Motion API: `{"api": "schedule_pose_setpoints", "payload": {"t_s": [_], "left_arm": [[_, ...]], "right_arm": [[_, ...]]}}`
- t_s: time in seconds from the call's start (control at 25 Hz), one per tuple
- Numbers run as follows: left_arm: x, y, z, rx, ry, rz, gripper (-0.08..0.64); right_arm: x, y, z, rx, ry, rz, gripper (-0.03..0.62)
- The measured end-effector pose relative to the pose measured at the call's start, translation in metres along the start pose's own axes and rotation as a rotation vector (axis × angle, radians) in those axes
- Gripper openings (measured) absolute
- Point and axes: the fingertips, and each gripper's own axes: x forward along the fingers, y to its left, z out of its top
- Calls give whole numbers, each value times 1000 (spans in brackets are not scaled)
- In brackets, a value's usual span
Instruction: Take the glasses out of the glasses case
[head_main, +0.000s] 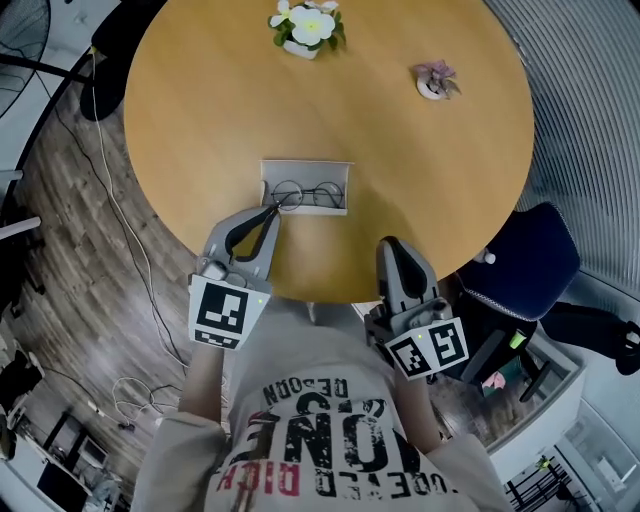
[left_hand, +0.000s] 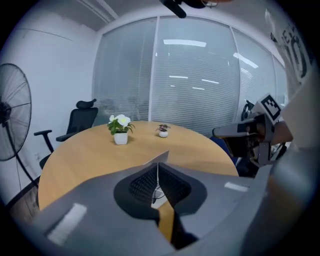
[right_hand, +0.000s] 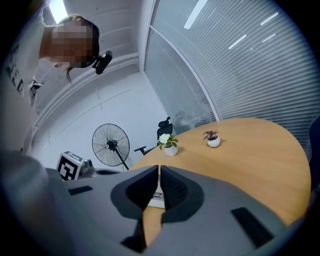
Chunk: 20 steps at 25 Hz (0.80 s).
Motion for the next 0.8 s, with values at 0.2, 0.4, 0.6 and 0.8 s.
{"api": "schedule_pose_setpoints", "payload": {"t_s": [0.2,0.4,0.6,0.8], "left_arm": [[44,-18,-23,198,278,-204,77],[76,-29,-43,348,461,-357,77],[95,-30,-65,496,623,-432,77],[104,-32,-76,581,704,-507,75]], "right_arm": [[-6,-11,-2,33,-4,-43,25],[-11,-25,-3,57,-13,-89,25],[-15,-36,-3,77,-25,-141,25],[-17,-42,-4,90,-28,-177,25]]}}
